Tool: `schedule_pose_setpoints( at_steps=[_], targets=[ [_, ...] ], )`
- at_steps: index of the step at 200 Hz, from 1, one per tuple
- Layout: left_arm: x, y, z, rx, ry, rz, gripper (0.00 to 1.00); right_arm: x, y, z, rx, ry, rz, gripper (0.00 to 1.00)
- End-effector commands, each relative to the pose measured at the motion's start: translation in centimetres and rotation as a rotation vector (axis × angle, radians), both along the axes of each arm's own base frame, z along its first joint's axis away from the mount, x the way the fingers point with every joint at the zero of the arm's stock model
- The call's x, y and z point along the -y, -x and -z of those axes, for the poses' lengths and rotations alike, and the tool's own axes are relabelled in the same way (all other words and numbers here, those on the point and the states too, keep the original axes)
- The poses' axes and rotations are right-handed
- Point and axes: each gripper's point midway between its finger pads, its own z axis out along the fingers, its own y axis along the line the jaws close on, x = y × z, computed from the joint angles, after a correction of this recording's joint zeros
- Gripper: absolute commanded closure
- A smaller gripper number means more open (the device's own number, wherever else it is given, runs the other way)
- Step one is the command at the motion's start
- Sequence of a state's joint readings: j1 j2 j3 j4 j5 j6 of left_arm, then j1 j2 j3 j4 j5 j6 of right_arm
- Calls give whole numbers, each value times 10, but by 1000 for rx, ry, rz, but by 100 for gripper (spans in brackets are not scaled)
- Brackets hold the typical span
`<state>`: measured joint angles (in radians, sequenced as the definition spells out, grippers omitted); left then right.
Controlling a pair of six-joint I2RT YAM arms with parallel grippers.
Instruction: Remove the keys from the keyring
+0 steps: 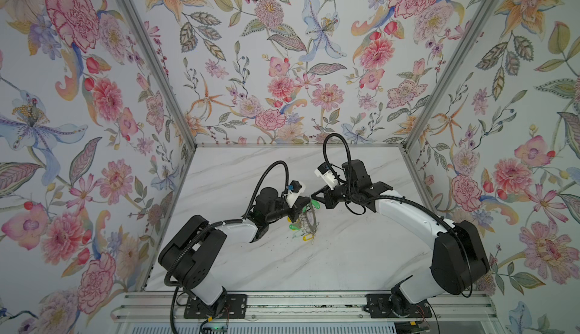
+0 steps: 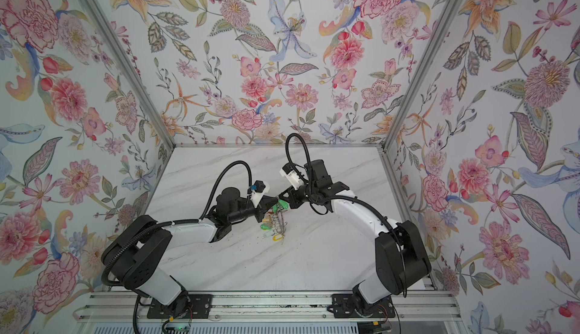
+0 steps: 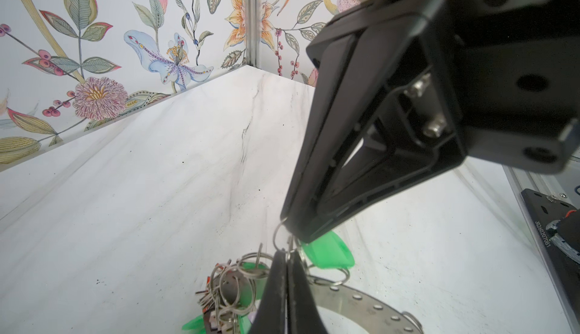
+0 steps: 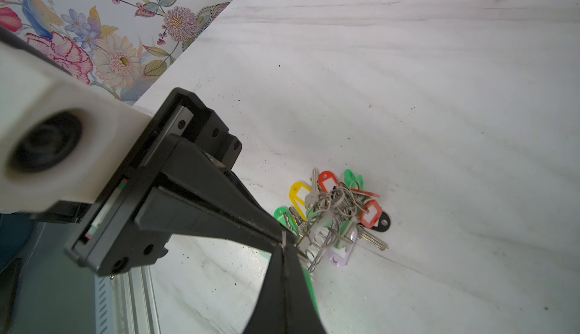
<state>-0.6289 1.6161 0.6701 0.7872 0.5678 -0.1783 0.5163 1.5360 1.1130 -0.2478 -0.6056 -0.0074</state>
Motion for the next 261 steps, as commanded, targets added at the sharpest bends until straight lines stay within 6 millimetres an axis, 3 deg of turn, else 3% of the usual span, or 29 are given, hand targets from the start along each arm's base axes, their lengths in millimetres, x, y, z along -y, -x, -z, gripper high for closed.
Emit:
schedule_pose_setpoints(
  at_steps=[1,70,73,81,180,235,261],
  targets=[
    [-3,5,-12,56,16,-11,100,5,-7,-5,21,5,21,97],
    [-7,5,-5,67,-16,-28,100,22,-13,1,9,5,85,98],
    [-9,5,-17,91,1,-34,100,22,-13,1,8,6,86,98],
    [-10,5,-20,102,7,-40,100,23,-13,0,8,2,89,98],
    [-13,7,-23,106,24,-53,100,26,-14,-10,25,-21,97,98],
    [-6,21,-82,99,247,23,100,28,-14,9,-56,-53,113,99],
    [-8,26,-99,105,325,36,100,26,-12,3,-63,-86,105,99]
  ],
)
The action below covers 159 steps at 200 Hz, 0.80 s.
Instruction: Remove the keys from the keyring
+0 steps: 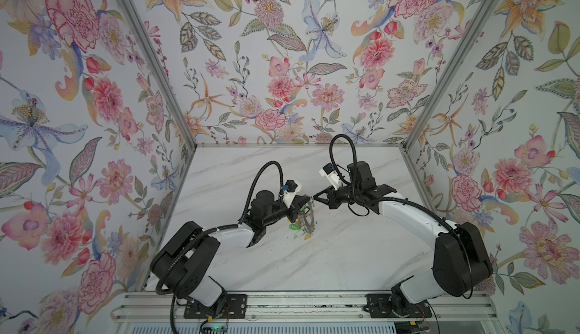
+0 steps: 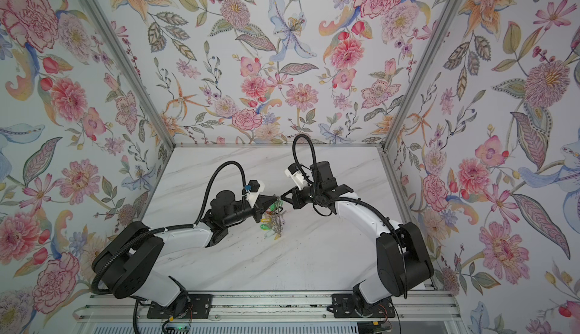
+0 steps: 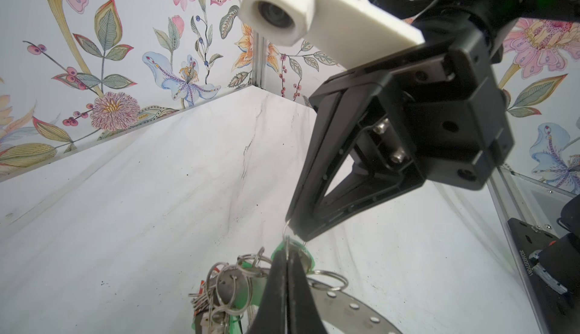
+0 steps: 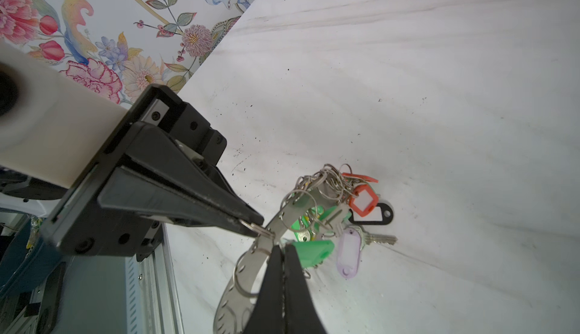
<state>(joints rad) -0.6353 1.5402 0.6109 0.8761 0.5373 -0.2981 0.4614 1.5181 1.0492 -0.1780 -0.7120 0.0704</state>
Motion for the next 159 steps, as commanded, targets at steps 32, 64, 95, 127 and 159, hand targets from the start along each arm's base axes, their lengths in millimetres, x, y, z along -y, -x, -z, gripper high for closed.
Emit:
schedule_pose_setpoints(
  at_steps=[32,64,95,127,159],
  targets=[
    [-1,25,-87,131,284,100,100,14,-14,-4,-4,-39,78,99],
    [2,27,-94,127,331,132,100,17,-17,-5,-15,-73,88,99],
    [5,25,-94,120,339,145,100,21,-16,-7,-7,-87,91,99],
    [4,25,-92,114,342,148,100,21,-18,-11,-1,-104,97,99],
    [6,22,-86,111,323,145,100,23,-19,-15,12,-103,104,99]
  ],
)
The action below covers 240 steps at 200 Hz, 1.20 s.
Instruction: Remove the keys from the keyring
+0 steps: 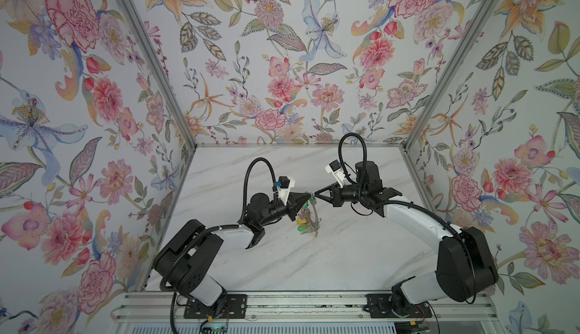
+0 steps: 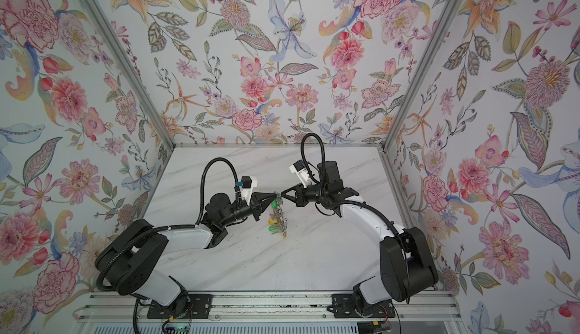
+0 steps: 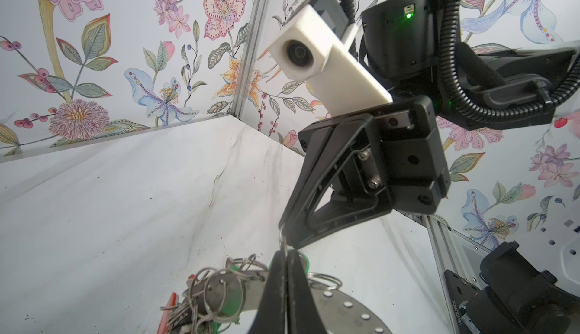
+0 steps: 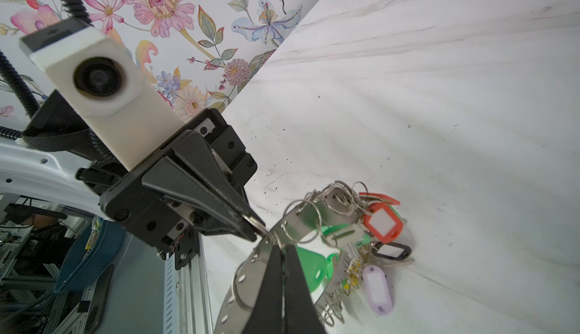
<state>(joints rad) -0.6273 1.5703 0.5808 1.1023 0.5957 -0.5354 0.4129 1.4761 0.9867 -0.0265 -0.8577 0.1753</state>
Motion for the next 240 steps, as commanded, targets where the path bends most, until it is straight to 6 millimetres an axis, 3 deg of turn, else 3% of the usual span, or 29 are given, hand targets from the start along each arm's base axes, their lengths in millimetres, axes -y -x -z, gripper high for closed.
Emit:
schedule_pose_setpoints(
  at_steps=[1,45,94,140,240],
  targets=[
    [4,15,-59,197,121,79,100,20,-22,9,16,57,124,99],
    [5,7,-22,221,-72,38,100,23,-20,-16,115,58,135,99],
    [3,-1,8,335,-363,-57,100,7,-3,-28,206,113,65,98],
    [-7,-6,18,482,-530,-210,100,8,4,-32,255,137,69,98],
    [-31,-2,16,633,-543,-387,100,-2,18,-39,295,176,45,98]
  ],
)
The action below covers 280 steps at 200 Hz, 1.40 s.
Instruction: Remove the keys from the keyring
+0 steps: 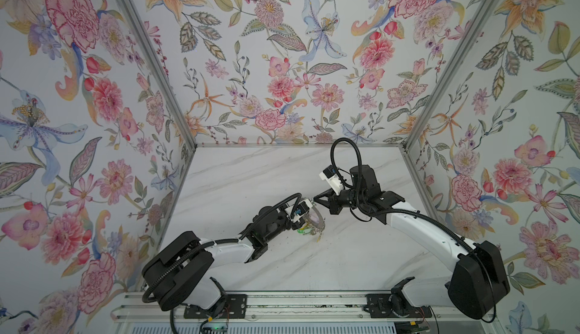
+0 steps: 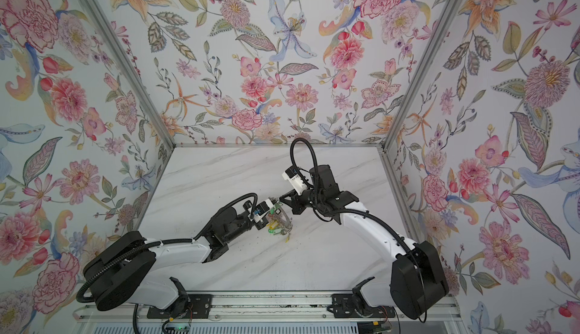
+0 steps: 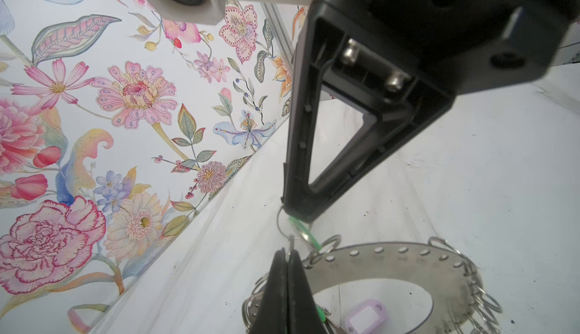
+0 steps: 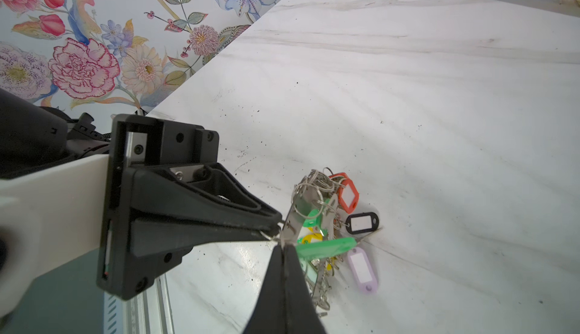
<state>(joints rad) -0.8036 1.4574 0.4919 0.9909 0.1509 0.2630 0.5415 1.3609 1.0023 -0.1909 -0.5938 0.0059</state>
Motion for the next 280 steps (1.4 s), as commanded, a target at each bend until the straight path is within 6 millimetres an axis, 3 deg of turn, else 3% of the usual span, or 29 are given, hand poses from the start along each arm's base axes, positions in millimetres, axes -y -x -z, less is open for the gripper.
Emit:
schedule_pose_setpoints(
  at_steps=[1,128,199,280],
  targets=[
    [-25,-13,-2,58,-10,-136,100,4,-5,-34,109,-16,19,98],
    [-20,-9,10,67,-55,-137,100,-20,12,-53,89,-37,-88,98],
    [-16,-16,15,47,-59,-179,100,-20,21,-55,94,-18,-104,98],
    [2,-23,17,-34,-63,-139,100,-22,28,-53,95,-5,-140,99]
  ],
)
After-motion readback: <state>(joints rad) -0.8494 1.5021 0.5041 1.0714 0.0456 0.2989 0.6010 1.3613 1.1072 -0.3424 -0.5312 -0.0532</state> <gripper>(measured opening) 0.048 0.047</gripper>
